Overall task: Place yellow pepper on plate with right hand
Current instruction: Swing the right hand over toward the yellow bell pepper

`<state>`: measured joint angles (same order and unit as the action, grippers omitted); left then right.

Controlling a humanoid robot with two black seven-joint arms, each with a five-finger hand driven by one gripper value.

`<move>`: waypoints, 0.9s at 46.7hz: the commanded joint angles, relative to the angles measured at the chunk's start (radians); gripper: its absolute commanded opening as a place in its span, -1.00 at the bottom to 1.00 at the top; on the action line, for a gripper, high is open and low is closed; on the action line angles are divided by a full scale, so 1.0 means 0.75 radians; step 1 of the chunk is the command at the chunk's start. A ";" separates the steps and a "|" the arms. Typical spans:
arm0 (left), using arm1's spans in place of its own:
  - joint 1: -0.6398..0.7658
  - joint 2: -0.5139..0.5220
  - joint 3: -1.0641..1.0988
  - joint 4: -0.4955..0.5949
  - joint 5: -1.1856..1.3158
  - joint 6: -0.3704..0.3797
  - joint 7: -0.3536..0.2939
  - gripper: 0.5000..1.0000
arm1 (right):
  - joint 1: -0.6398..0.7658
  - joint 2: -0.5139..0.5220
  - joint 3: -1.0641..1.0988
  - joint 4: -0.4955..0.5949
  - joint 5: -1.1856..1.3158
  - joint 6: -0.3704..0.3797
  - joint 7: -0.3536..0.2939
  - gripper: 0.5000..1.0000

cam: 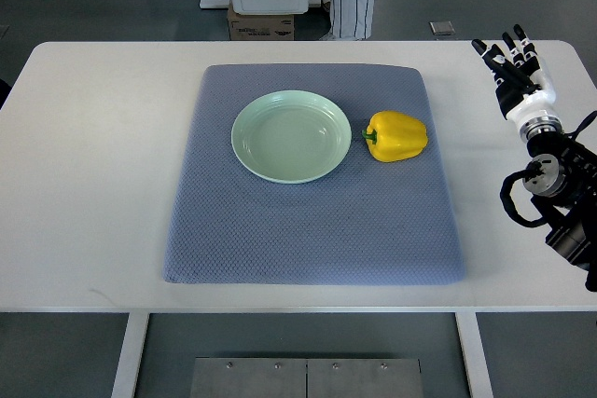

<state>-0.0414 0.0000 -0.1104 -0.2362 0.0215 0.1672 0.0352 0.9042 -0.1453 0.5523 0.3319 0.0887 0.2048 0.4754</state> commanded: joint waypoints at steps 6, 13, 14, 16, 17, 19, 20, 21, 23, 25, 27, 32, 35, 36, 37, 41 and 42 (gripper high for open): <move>0.000 0.000 0.000 0.000 0.000 0.000 0.000 1.00 | 0.022 -0.039 -0.043 0.014 -0.161 0.052 -0.004 1.00; 0.000 0.000 0.000 0.000 0.000 0.000 0.000 1.00 | 0.056 -0.082 -0.143 0.046 -0.253 0.056 0.000 1.00; 0.000 0.000 0.000 0.000 0.000 0.000 0.000 1.00 | 0.062 -0.101 -0.159 0.064 -0.257 0.058 0.000 1.00; 0.000 0.000 0.000 0.000 0.000 0.000 0.000 1.00 | 0.069 -0.137 -0.192 0.111 -0.268 0.058 0.000 1.00; 0.000 0.000 0.000 0.000 0.000 0.000 0.000 1.00 | 0.073 -0.158 -0.209 0.138 -0.272 0.060 0.000 1.00; 0.000 0.000 0.000 0.000 0.000 0.000 0.000 1.00 | 0.081 -0.203 -0.247 0.199 -0.280 0.062 0.000 1.00; 0.000 0.000 0.000 0.000 0.000 0.000 0.000 1.00 | 0.089 -0.223 -0.264 0.228 -0.284 0.062 0.000 1.00; 0.000 0.000 0.000 0.000 0.000 0.000 0.000 1.00 | 0.095 -0.244 -0.280 0.261 -0.290 0.062 0.000 1.00; 0.000 0.000 0.000 0.000 0.000 0.000 0.000 1.00 | 0.101 -0.285 -0.307 0.322 -0.302 0.062 0.000 1.00; 0.000 0.000 0.000 0.000 0.000 0.000 0.000 1.00 | 0.101 -0.326 -0.327 0.383 -0.319 0.062 -0.002 1.00; 0.000 0.000 0.000 0.000 0.000 0.000 0.000 1.00 | 0.101 -0.364 -0.342 0.439 -0.339 0.062 -0.002 1.00; 0.000 0.000 0.000 0.000 0.000 0.000 0.000 1.00 | 0.101 -0.434 -0.374 0.551 -0.415 0.062 -0.002 1.00; 0.000 0.000 0.000 0.000 0.000 0.000 0.000 1.00 | 0.101 -0.467 -0.395 0.611 -0.470 0.062 -0.002 1.00; 0.000 0.000 0.000 0.000 0.000 0.000 0.000 1.00 | 0.101 -0.477 -0.401 0.629 -0.488 0.062 -0.002 1.00; 0.000 0.000 0.000 0.000 0.000 0.000 0.000 1.00 | 0.101 -0.489 -0.407 0.645 -0.507 0.062 -0.002 1.00; 0.000 0.000 0.000 0.000 0.000 0.000 0.000 1.00 | 0.101 -0.530 -0.430 0.727 -0.578 0.060 -0.002 1.00; 0.000 0.000 0.000 0.000 0.000 0.000 0.000 1.00 | 0.101 -0.538 -0.434 0.750 -0.599 0.060 -0.002 1.00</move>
<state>-0.0414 0.0000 -0.1105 -0.2362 0.0214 0.1672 0.0352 0.9803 -0.5284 0.2370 0.8491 -0.3206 0.2517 0.4738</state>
